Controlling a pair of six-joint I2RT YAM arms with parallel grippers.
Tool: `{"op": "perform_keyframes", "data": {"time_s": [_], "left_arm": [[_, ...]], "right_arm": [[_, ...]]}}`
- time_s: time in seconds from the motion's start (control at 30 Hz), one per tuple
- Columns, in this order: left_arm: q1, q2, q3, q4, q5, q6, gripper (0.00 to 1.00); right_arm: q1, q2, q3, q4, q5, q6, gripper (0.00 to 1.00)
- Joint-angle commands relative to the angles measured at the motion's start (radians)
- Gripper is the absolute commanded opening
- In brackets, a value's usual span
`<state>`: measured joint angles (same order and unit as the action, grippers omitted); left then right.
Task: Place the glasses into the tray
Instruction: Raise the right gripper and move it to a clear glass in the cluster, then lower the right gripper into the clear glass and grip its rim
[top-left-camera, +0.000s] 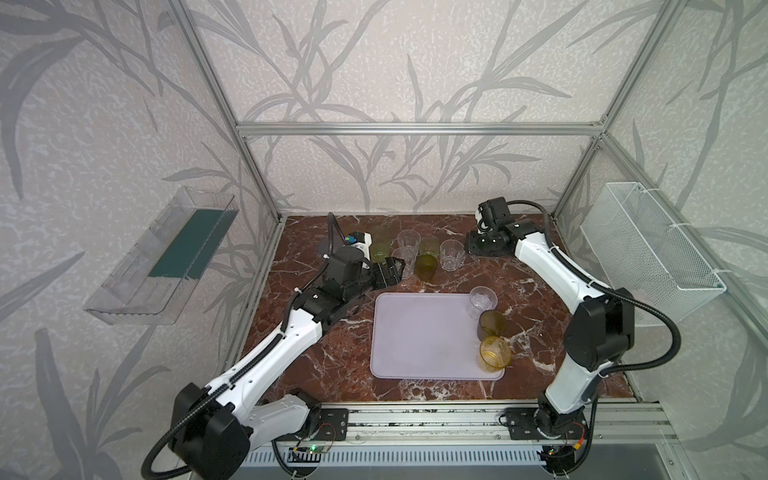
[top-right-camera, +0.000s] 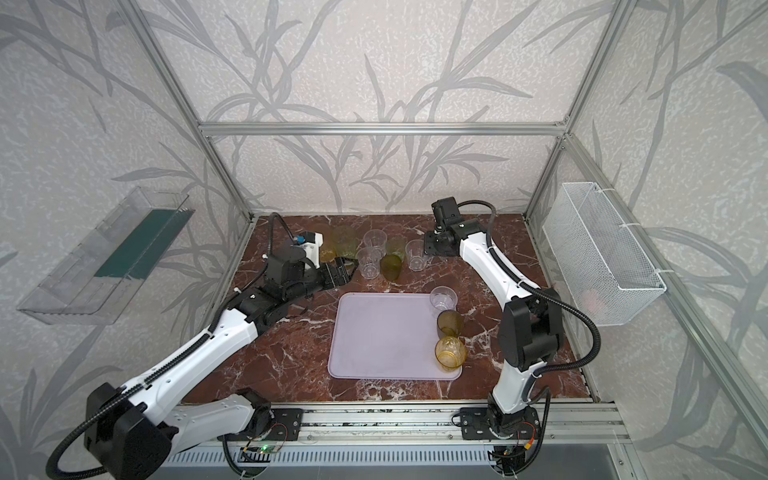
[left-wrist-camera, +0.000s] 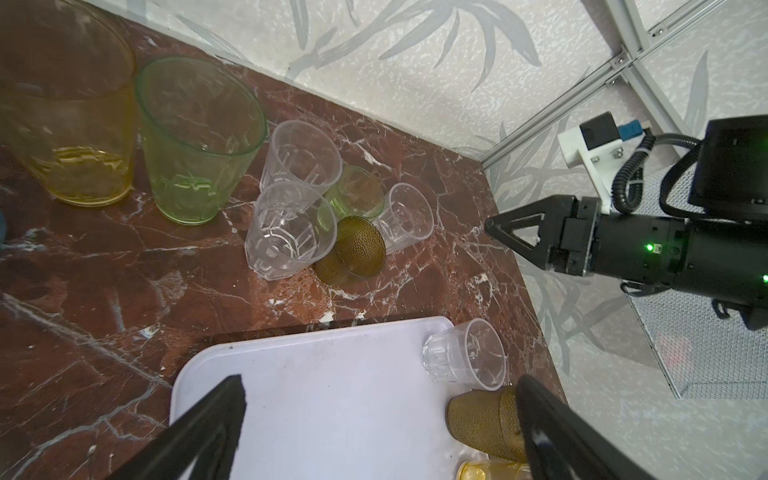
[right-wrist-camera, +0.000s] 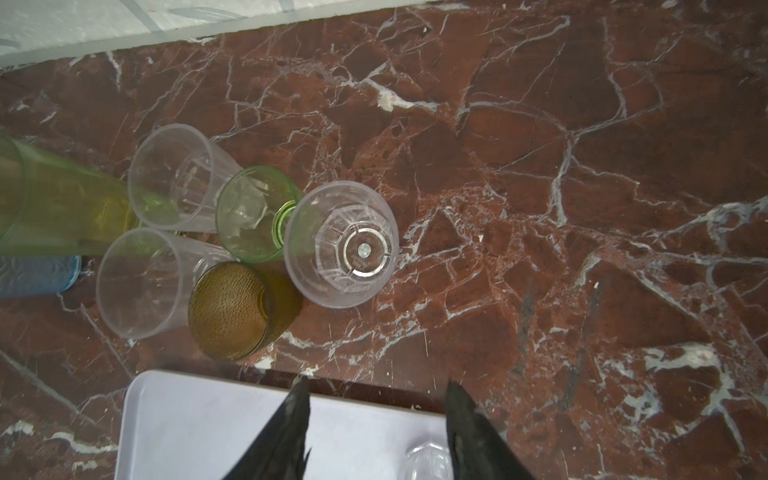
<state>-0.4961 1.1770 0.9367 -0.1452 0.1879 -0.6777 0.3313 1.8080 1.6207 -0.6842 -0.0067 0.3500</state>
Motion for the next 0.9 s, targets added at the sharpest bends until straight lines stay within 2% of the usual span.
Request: {"op": "perform_keyframes", "data": {"time_s": [0.0,0.23,0.43,0.87], "left_arm": [[0.004,0.033,0.035,0.035,0.043,-0.026,0.99],[0.004,0.086,0.066,0.028,0.079,-0.022,0.99],[0.005,0.089,0.068,0.015,0.082,-0.015,0.99],[0.004,0.075,0.048,0.018,0.093,-0.020,0.99]], "right_arm": [[-0.011,0.050,0.047,0.023,-0.034,-0.014,0.51],[-0.024,0.167,0.143,0.011,-0.044,-0.006,0.47],[-0.027,0.236,0.203,-0.034,-0.006,-0.023,0.39],[-0.029,0.294,0.252,-0.084,0.016,-0.039,0.34]]}}
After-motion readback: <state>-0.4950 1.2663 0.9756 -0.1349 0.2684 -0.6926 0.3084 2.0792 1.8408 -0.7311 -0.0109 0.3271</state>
